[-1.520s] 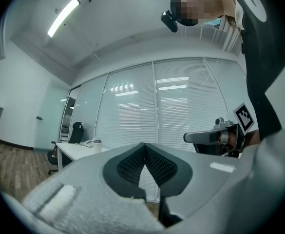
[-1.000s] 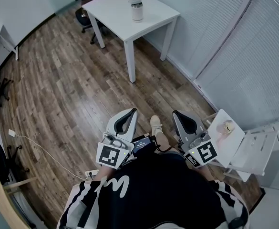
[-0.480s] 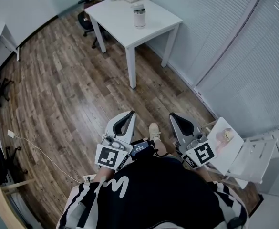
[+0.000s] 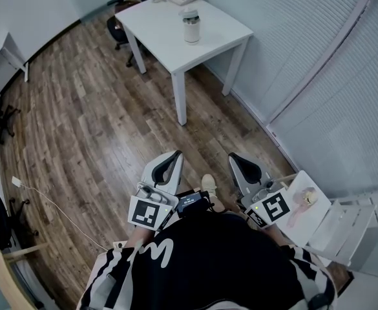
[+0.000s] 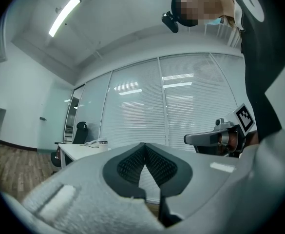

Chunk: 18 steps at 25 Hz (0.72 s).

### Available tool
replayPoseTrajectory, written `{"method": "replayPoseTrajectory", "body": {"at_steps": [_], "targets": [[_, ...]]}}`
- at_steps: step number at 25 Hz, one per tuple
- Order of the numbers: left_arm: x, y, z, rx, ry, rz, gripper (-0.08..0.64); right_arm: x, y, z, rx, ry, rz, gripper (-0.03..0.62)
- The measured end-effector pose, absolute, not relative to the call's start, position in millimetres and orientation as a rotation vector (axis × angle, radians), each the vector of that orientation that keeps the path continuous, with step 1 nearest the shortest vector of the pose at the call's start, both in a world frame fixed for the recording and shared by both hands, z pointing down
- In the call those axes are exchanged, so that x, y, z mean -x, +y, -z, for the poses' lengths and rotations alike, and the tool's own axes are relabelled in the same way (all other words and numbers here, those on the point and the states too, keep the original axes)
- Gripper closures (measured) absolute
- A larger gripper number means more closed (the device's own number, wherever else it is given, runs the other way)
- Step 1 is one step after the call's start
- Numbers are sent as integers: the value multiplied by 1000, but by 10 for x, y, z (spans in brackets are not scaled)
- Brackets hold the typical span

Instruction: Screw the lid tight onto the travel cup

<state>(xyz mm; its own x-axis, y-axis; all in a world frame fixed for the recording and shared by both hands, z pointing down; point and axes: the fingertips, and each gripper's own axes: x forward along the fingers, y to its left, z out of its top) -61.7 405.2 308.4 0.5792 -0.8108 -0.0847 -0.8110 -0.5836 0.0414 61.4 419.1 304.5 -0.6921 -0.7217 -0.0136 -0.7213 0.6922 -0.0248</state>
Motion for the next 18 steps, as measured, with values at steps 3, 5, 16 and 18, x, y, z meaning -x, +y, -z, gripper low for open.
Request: {"method": "replayPoseTrajectory", "body": {"at_steps": [3, 5, 16, 18], "targets": [[592, 3818, -3072, 2781, 1447, -151, 558, -653, 3935, -3015, 1214, 2869, 21, 592], [560, 3670, -3072, 2781, 1450, -151, 558, -688, 3766, -3007, 1212, 2867, 23, 592], [379, 2912, -2983, 2754, 1479, -154, 560, -878, 2964, -2901, 1171, 2872, 3, 592], [316, 2790, -2971, 2750, 1475, -146, 558, -944, 2829, -2892, 1170, 2867, 2, 592]]}}
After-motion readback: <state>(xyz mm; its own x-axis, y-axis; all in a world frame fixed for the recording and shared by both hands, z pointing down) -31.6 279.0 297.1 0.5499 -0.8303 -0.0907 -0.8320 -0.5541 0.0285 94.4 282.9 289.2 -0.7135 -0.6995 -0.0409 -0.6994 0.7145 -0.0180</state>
